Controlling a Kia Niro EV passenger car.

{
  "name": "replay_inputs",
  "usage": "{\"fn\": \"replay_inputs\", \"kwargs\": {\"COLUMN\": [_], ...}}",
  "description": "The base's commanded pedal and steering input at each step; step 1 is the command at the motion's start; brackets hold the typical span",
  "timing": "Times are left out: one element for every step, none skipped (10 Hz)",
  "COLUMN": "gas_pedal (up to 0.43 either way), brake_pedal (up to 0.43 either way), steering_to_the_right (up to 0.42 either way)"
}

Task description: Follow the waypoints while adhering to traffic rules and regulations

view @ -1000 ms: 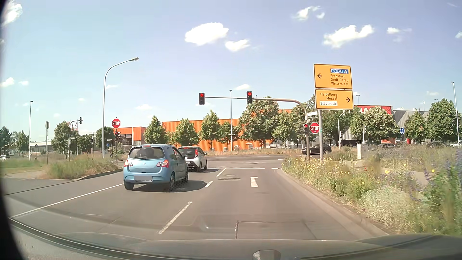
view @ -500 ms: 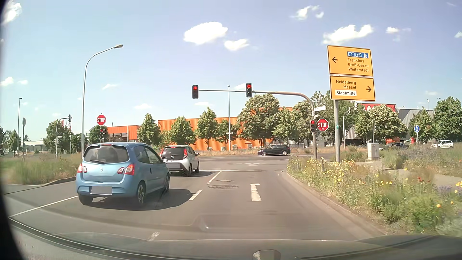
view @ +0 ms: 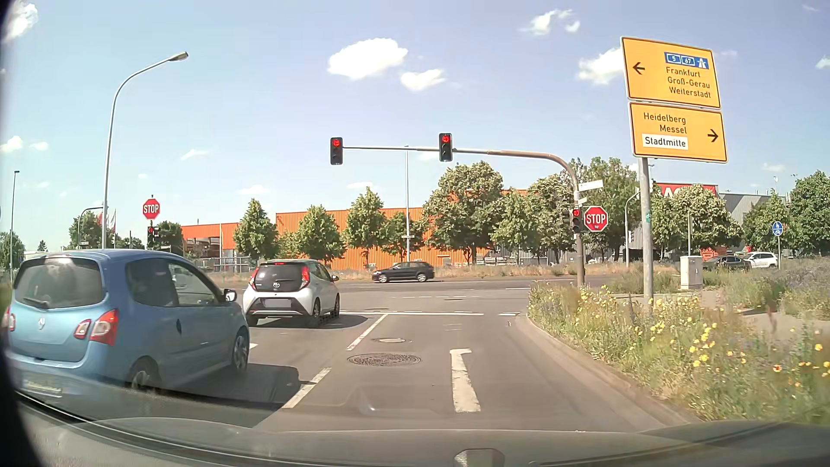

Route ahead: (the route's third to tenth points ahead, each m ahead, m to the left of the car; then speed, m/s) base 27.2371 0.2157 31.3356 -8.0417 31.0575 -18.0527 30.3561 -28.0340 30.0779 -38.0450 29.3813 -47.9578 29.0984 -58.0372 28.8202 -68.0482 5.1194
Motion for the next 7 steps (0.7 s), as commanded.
{"fn": "replay_inputs", "kwargs": {"gas_pedal": [0.0,0.0,0.0,0.0,0.0,0.0,0.0], "brake_pedal": [0.207,0.213,0.22,0.226,0.232,0.238,0.244], "steering_to_the_right": [0.005,0.005,0.005,0.005,0.005,0.005,0.004]}}
